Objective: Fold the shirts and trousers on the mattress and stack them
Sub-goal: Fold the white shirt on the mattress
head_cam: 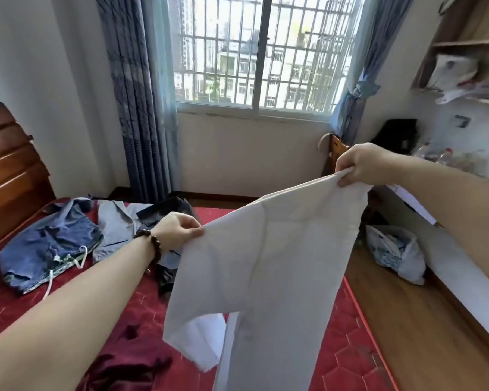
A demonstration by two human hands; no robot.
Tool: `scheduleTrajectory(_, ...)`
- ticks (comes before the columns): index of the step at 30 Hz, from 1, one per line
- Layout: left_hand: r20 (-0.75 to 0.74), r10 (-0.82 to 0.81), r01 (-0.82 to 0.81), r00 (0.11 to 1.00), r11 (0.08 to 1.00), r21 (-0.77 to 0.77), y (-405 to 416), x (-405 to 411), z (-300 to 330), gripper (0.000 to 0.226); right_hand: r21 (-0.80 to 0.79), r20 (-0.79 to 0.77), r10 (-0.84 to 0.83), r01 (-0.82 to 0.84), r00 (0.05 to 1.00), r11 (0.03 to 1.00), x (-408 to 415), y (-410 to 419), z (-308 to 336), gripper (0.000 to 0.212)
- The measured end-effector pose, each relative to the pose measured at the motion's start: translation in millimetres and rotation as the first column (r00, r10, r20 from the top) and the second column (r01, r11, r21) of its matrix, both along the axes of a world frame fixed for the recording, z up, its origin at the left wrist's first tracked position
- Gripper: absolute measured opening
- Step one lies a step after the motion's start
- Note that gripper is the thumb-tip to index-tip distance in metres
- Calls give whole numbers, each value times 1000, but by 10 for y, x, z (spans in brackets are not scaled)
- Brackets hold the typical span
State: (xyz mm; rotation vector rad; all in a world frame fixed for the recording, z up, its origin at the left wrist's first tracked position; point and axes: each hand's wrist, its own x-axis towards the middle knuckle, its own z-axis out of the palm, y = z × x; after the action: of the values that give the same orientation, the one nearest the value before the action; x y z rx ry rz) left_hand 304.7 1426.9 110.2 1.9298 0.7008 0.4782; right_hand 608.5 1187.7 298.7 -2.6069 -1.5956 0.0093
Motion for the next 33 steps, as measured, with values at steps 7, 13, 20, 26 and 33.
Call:
scheduleTrajectory(7,87,193,-204,977,969,141,456,913,231,15,268,174,-54,6,983,963,739,329,-78,20)
scheduleTrajectory(13,143,171,-205,975,939,277,584,1228,604,7,355,336,7,-134,942,925,1032,253,10,15)
scheduleTrajectory(20,97,198,-219,975,916,337,507,1191,130,11,302,377,46,-170,925,938,866,34,-588,16)
scheduleTrajectory(26,-179,92,-28,979,943,332,158,862,-1264,19,-90,306,146,-124,941,988,417,-449,-2223,28)
scheduleTrajectory(33,-571,-75,229,817,952,203,-740,143,-3218,18,-396,37,-102,108,994,912,-441,-1290,-4355,32)
